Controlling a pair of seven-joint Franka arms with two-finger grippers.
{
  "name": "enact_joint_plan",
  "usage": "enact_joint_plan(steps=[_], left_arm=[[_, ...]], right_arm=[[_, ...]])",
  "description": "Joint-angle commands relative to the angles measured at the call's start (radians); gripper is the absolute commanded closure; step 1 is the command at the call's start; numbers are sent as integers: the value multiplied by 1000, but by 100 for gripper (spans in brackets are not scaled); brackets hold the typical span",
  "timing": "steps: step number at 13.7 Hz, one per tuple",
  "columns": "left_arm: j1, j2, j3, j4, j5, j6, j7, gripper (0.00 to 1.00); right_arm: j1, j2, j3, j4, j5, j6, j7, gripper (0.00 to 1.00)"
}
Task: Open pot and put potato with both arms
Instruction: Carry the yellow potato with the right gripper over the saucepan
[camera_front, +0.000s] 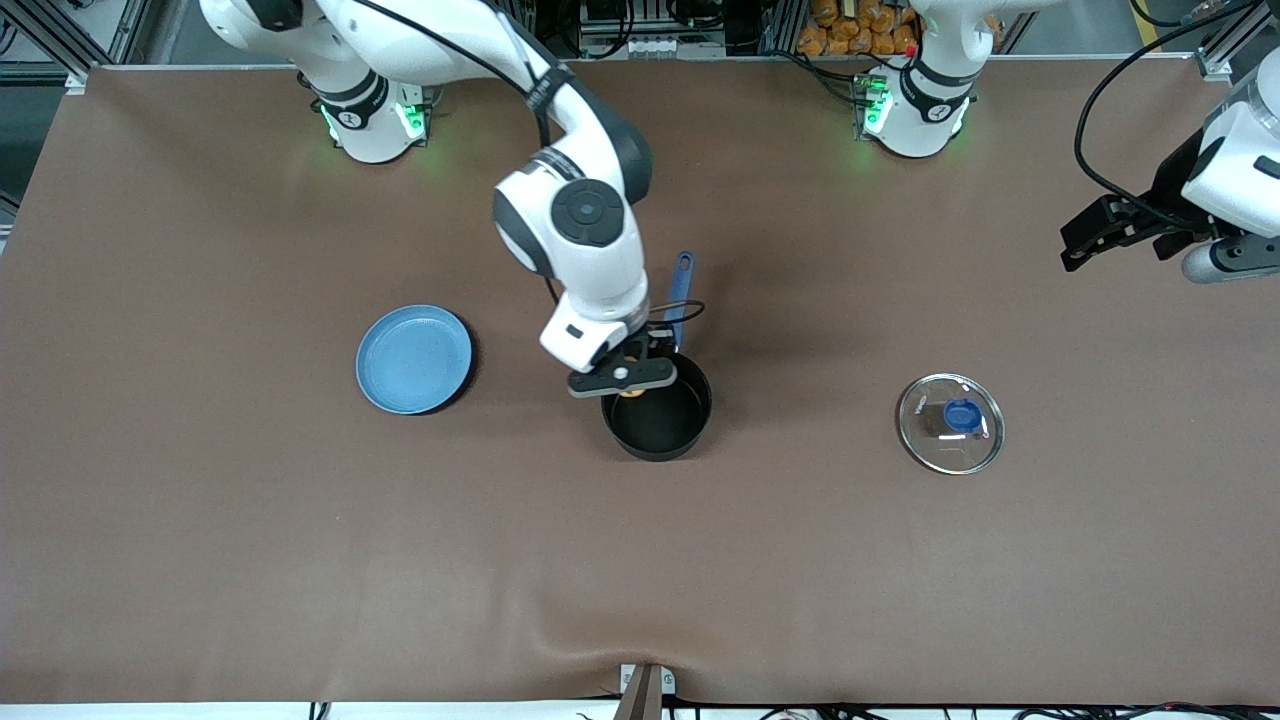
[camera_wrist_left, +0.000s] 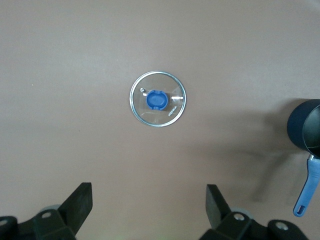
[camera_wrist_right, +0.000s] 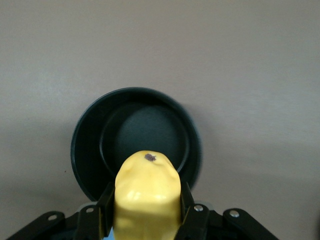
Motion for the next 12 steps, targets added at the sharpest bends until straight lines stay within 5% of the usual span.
enact_joint_plan(steps=[1,12], left_arm=[[5,-18,5,-4,-21,-22,0,0],[5,-16,6,-7,-21,-22,2,0]], right_arm=[[52,72,-47,50,-13,38,23,100],[102,182,-75,49,-16,200,86,100]])
